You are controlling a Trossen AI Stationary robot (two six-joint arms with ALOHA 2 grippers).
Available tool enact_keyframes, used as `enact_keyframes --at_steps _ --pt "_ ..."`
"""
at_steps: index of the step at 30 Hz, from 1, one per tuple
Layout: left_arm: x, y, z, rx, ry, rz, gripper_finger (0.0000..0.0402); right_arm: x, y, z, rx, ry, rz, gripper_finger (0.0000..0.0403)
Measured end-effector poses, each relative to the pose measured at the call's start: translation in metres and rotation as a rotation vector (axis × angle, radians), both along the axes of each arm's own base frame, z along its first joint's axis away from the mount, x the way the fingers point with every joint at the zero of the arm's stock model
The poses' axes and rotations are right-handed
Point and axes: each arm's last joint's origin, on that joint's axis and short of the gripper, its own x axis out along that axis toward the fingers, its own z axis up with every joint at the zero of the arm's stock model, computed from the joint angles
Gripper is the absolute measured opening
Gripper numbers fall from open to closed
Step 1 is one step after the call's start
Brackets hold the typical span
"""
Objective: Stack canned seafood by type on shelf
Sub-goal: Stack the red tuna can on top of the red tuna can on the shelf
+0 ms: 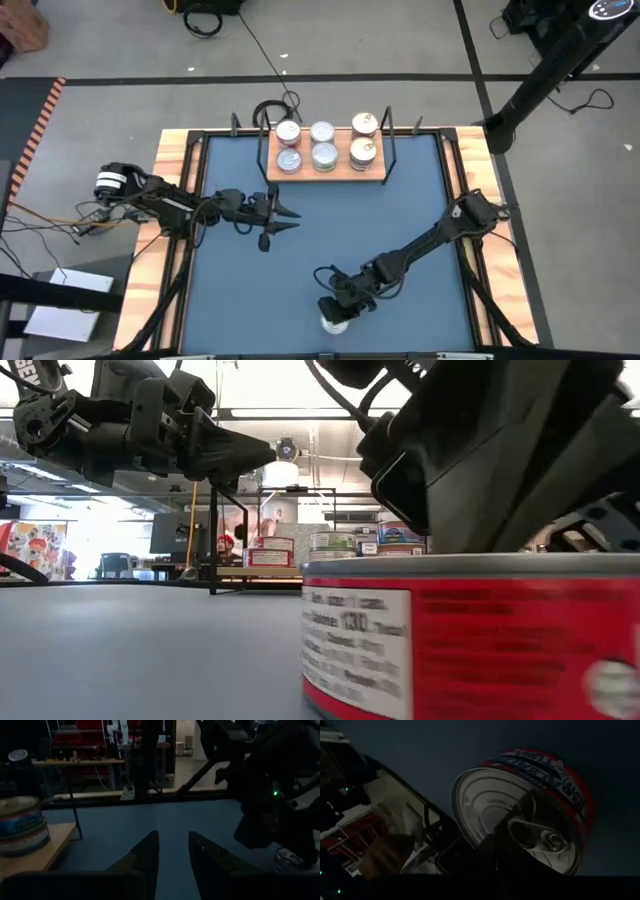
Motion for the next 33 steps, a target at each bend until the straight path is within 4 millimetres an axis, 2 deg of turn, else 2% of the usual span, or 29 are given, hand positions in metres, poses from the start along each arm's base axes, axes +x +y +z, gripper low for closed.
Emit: enact_keyframes --at_steps 11,26,33 --pt "0.0 0.0 -0.001 0.0 0.012 0.0 0.011 0.007 -0.043 0.01 -0.183 -0.011 -0.045 0.0022" --pt "0.0 0.002 -0.001 0.012 0.011 0.068 0.011 0.023 -0.12 0.013 -0.463 -0.11 0.06 0.0022" --pt "0.0 0.002 -0.002 0.02 0.021 0.071 0.011 0.026 -0.15 0.015 -0.56 -0.158 0.124 0.0022"
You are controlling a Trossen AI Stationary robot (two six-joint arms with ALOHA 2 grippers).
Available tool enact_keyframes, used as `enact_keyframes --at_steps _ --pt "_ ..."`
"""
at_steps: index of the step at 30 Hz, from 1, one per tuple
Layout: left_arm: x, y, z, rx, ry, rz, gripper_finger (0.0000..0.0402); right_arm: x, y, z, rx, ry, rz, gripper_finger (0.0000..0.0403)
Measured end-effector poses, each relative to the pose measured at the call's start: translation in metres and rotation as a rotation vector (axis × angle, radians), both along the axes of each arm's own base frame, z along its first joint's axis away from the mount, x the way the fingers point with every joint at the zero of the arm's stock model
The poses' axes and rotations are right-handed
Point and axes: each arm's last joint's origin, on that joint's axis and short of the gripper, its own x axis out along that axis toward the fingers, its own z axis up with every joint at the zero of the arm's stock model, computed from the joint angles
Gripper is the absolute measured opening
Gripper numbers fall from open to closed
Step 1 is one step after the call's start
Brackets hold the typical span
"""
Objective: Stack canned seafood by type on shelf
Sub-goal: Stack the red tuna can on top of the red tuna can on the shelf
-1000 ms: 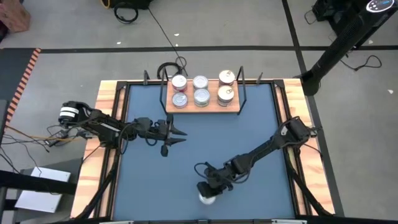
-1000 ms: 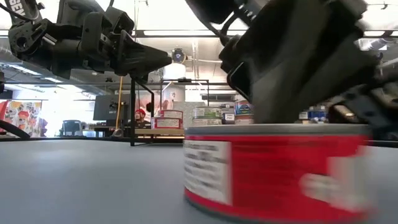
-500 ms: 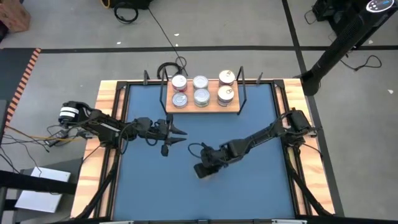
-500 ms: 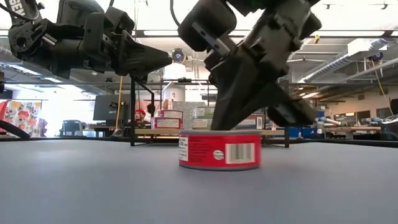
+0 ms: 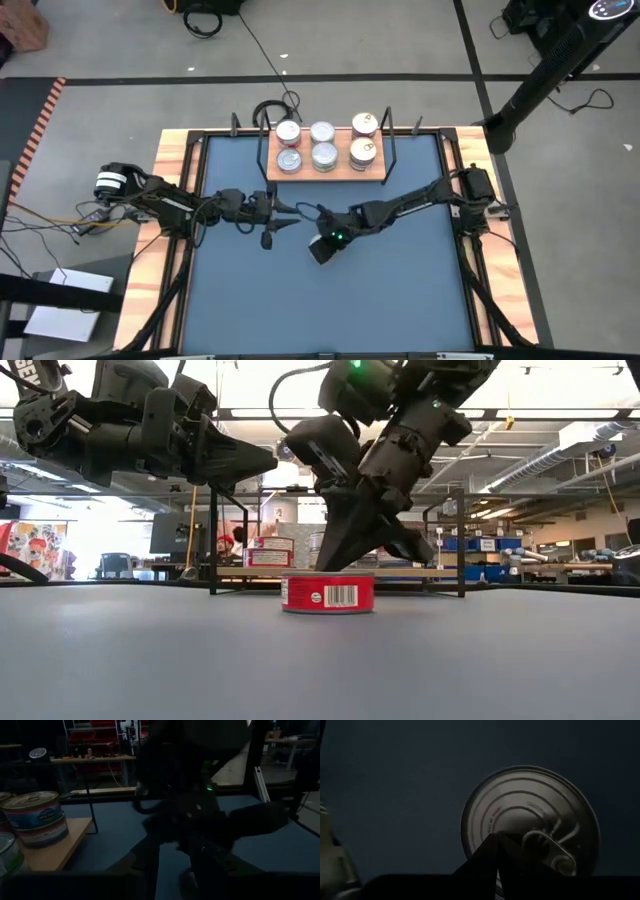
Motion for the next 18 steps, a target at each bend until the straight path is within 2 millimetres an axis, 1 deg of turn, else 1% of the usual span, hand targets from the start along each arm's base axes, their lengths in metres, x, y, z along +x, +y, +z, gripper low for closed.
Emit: enact_keyframes --at_steps 3,6,10,14,18 --pt "0.0 0.0 -0.001 -0.023 0.01 0.001 0.0105 -0.003 -0.007 0.009 -0.086 -0.026 0.068 0.002" --pt "0.0 0.0 -0.002 -0.095 0.029 0.003 0.0091 -0.011 -0.006 0.028 -0.182 -0.051 0.119 0.0011" --pt "0.003 -0.001 -0.005 -0.156 0.096 0.005 0.0058 -0.026 0.004 0.048 -0.335 -0.042 0.207 0.0005" --pt "0.018 -0.004 -0.003 -0.191 0.243 0.011 0.0011 -0.041 0.019 0.065 -0.444 -0.04 0.262 0.0006" --pt "0.033 -0.004 0.008 -0.211 0.377 0.038 0.0007 -0.055 0.034 0.07 -0.551 0.013 0.306 0.0003"
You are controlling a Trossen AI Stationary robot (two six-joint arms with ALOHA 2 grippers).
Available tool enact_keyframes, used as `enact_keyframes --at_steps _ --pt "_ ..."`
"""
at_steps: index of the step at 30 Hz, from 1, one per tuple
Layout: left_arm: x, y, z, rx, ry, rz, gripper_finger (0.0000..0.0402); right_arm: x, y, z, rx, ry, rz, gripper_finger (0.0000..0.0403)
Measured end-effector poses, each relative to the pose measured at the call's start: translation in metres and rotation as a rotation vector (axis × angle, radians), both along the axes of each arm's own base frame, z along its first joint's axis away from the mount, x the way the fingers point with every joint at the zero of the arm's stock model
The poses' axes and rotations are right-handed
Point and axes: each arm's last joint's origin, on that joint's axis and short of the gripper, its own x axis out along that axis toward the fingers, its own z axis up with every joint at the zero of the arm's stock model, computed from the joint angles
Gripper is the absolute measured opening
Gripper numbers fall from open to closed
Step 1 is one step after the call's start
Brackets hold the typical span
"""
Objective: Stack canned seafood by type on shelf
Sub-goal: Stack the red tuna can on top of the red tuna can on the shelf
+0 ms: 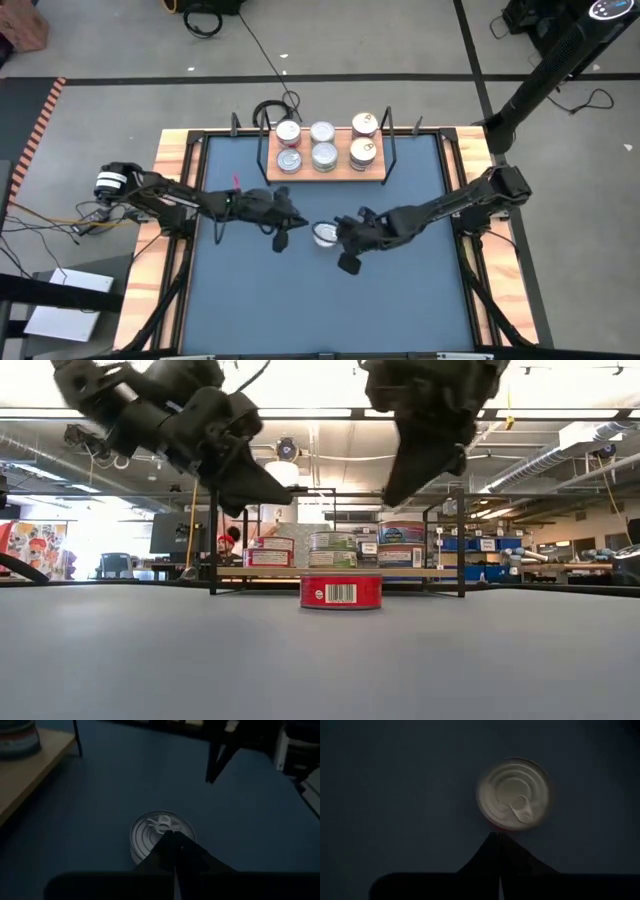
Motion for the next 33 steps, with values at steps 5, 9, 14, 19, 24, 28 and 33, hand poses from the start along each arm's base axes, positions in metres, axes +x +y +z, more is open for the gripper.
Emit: enact_keyframes --at_steps 5,9,14,19,24,28,33 --pt "0.017 0.0 0.012 -0.032 0.114 0.03 0.0008 -0.013 0.013 -0.001 -0.102 0.05 0.041 0.0002" --pt "0.035 0.0 0.011 -0.031 0.136 0.034 0.003 -0.021 0.018 -0.018 -0.168 0.076 0.119 0.0002" --pt "0.05 0.003 -0.001 -0.044 0.18 0.05 0.0079 -0.031 0.016 -0.04 -0.124 -0.025 0.167 0.0001" --pt "0.054 0.016 -0.015 -0.078 0.227 0.139 0.0125 -0.05 0.011 -0.045 -0.082 -0.188 0.166 0.0" --pt "0.056 0.026 -0.028 -0.15 0.281 0.144 0.0135 -0.068 0.002 -0.038 -0.105 -0.359 0.103 0.0" --pt "0.057 0.026 -0.038 -0.189 0.328 0.104 0.0133 -0.077 -0.002 -0.034 -0.124 -0.411 0.089 0.0001" --pt "0.059 0.026 -0.04 -0.203 0.334 0.097 0.0123 -0.079 -0.002 -0.032 -0.14 -0.424 0.092 0.0001"
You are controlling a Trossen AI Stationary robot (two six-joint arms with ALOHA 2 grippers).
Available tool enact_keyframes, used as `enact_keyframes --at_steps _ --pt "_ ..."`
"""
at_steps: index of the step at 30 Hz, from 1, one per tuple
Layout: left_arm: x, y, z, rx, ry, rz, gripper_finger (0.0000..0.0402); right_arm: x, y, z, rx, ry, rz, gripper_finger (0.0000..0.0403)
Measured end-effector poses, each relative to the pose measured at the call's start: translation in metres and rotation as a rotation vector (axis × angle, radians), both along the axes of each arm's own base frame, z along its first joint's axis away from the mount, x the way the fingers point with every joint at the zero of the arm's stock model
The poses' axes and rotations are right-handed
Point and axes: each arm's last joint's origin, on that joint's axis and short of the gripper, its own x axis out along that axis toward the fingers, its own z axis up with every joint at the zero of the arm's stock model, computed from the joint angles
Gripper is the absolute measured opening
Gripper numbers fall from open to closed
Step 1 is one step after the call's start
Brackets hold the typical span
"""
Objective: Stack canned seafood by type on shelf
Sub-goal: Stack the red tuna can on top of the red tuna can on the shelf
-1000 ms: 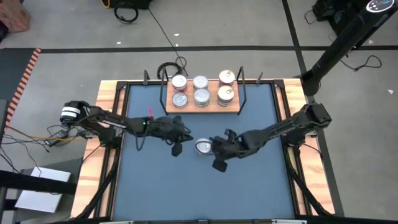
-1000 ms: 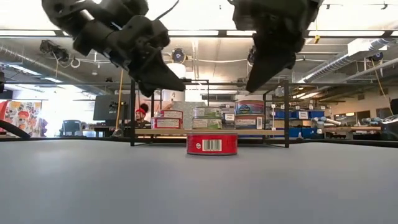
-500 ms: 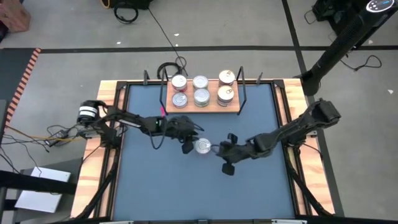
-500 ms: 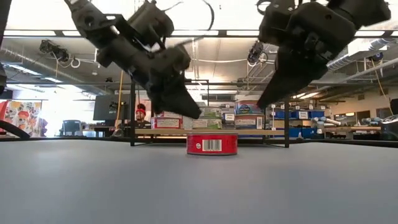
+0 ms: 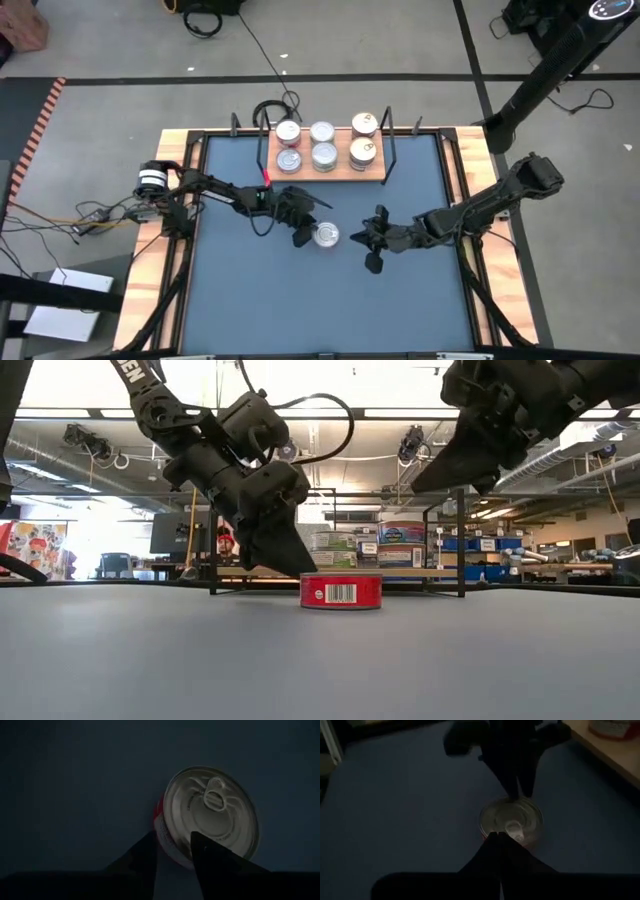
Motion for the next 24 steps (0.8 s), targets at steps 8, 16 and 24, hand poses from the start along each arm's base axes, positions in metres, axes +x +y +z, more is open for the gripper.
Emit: enact_keyframes --at_steps 8,16,24 --pt "-0.002 0.0 -0.001 0.0 0.029 0.02 0.0056 0.002 0.002 0.0 -0.001 -0.021 0.006 0.0001" --pt "-0.003 0.007 -0.001 -0.052 0.032 0.06 0.0006 0.002 0.005 0.001 0.018 -0.035 0.006 0.0002" --pt "-0.004 0.013 -0.002 -0.074 0.042 0.07 0.0002 0.001 0.01 0.002 0.022 -0.045 0.022 0.0002"
